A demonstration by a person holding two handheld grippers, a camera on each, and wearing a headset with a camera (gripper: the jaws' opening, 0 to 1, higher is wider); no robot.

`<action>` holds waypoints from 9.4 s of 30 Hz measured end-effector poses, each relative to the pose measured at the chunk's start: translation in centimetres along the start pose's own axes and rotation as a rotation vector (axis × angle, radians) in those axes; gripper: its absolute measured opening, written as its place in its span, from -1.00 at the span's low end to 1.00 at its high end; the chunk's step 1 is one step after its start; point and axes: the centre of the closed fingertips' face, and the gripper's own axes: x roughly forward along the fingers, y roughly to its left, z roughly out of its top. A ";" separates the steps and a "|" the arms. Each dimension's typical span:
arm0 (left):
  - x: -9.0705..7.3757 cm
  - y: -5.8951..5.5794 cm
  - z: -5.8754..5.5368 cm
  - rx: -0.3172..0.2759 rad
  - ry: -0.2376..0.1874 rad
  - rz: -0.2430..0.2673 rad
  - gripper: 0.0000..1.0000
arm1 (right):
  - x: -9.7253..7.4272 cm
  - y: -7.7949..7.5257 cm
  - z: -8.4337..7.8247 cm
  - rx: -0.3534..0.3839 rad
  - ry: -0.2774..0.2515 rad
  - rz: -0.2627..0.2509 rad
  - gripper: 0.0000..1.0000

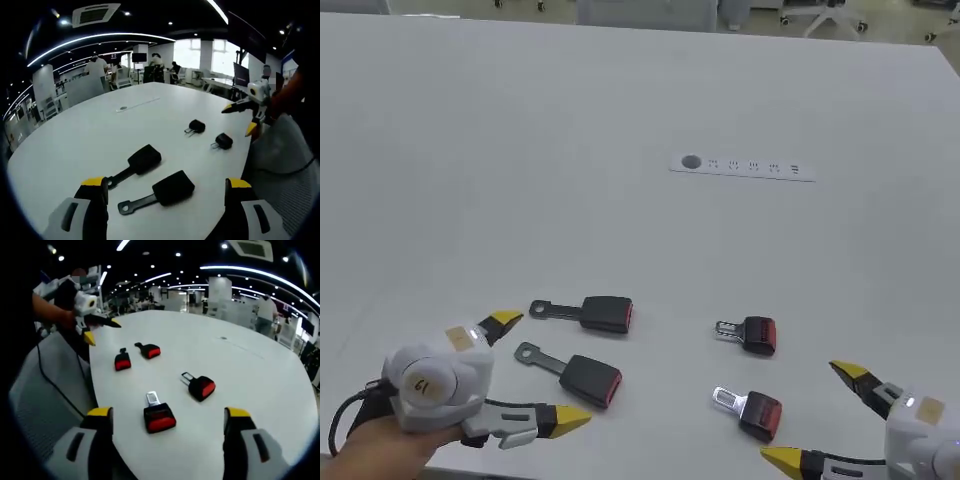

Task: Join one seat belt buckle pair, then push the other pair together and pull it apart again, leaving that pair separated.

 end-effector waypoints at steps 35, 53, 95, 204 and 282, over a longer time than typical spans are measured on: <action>0.9 -0.3 -1.1 0.014 0.026 -0.028 0.96 | 1.2 0.8 -1.7 0.014 0.049 0.046 0.77; 2.9 -0.2 -2.0 0.031 0.070 -0.083 0.91 | 3.0 1.1 -2.4 0.006 0.098 0.100 0.70; 8.1 -1.2 -7.0 0.433 0.355 -0.412 0.46 | 5.1 2.3 -4.2 -0.086 0.218 0.240 0.24; 8.1 -1.3 -6.9 0.501 0.410 -0.450 -0.29 | 16.1 10.0 2.9 -0.339 0.161 0.566 -0.32; 7.8 -1.0 -6.9 0.477 0.272 -0.565 -0.29 | 17.2 10.6 3.6 -0.246 0.026 0.400 -0.34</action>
